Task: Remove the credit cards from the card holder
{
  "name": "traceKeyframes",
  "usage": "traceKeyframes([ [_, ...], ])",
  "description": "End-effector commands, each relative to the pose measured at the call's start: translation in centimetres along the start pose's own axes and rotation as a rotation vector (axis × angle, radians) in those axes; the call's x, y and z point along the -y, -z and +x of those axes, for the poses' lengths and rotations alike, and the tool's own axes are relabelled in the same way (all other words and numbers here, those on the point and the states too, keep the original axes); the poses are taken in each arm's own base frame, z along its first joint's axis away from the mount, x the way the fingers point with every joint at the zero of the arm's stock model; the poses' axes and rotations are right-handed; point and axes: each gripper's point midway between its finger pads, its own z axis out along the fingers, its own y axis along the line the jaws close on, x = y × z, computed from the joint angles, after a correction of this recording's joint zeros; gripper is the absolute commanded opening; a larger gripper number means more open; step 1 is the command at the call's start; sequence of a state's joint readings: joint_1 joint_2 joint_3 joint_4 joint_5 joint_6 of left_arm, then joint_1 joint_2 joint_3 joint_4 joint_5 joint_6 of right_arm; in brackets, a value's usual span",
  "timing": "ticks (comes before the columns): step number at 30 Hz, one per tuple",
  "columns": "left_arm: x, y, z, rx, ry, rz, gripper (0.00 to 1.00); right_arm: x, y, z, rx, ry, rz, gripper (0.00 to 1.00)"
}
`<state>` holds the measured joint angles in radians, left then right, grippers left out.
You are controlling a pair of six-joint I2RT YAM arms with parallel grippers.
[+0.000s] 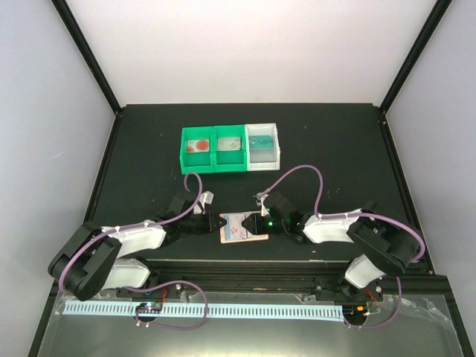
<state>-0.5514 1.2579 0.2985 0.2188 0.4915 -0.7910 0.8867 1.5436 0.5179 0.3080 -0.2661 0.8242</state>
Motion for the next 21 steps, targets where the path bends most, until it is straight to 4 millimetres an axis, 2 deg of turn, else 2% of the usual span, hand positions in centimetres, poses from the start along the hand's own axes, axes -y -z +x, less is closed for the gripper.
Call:
traceKeyframes([
  [1,0.5,-0.8,0.5,-0.029,-0.018,0.048,0.02,0.3,-0.4,-0.9,0.03,0.007,0.032,0.18],
  [21,-1.5,-1.9,1.4,-0.061,0.016,-0.004,0.02,1.1,-1.5,0.1,-0.004,-0.022,0.034,0.17],
])
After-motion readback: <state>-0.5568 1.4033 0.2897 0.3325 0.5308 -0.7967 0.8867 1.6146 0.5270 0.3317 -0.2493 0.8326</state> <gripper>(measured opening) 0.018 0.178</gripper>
